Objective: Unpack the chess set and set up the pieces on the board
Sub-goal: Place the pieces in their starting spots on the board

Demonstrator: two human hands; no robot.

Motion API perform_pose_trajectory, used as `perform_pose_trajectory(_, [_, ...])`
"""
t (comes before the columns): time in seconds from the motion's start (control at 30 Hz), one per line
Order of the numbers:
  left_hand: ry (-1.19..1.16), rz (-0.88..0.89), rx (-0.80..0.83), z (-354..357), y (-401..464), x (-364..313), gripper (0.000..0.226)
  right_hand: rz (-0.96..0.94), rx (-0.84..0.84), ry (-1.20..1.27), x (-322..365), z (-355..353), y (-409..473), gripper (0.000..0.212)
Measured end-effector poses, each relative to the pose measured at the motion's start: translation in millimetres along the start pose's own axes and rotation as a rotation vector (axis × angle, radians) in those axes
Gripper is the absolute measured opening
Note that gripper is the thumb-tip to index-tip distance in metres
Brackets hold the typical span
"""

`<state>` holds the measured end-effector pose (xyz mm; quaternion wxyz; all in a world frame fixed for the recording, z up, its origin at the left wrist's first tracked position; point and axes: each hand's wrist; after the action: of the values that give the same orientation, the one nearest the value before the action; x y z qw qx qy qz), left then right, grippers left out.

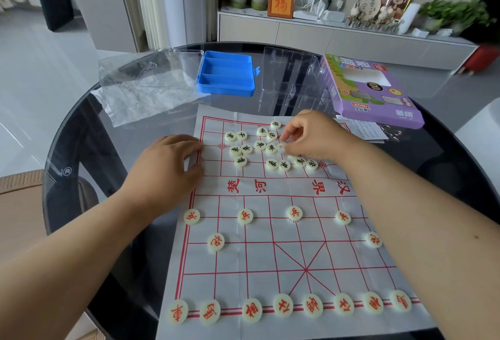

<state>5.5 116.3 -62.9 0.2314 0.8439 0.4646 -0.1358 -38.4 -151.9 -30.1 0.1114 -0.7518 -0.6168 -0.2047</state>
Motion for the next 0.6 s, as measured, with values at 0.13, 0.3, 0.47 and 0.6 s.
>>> perform_pose_trajectory(0.13, [0.0,-0.001,0.0,0.8,0.5,0.7,0.042,-0.017,-0.006,-0.053,0.6,3.1,-0.4,0.011])
perform_pose_trajectory(0.3, [0.001,0.001,-0.001,1.0,0.8,1.0,0.042,0.148,-0.226,0.151,-18.4,-3.3,8.7,0.011])
perform_pose_trajectory(0.47, [0.001,0.002,-0.008,1.5,1.1,0.7,0.041,0.26,-0.281,0.125,-38.1,0.1,17.3,0.013])
perform_pose_trajectory(0.6, [0.004,0.001,-0.01,1.8,1.0,1.5,0.041,0.233,-0.239,0.074,-30.6,4.5,20.8,0.009])
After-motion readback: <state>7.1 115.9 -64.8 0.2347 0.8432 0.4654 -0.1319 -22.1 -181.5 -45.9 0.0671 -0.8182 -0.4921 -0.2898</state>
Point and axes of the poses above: each hand's wrist, its own y-axis towards the middle knuckle, its own z-axis out of the palm, x = y × z, and after that the axes turned 6 degrees about -x, right-handed
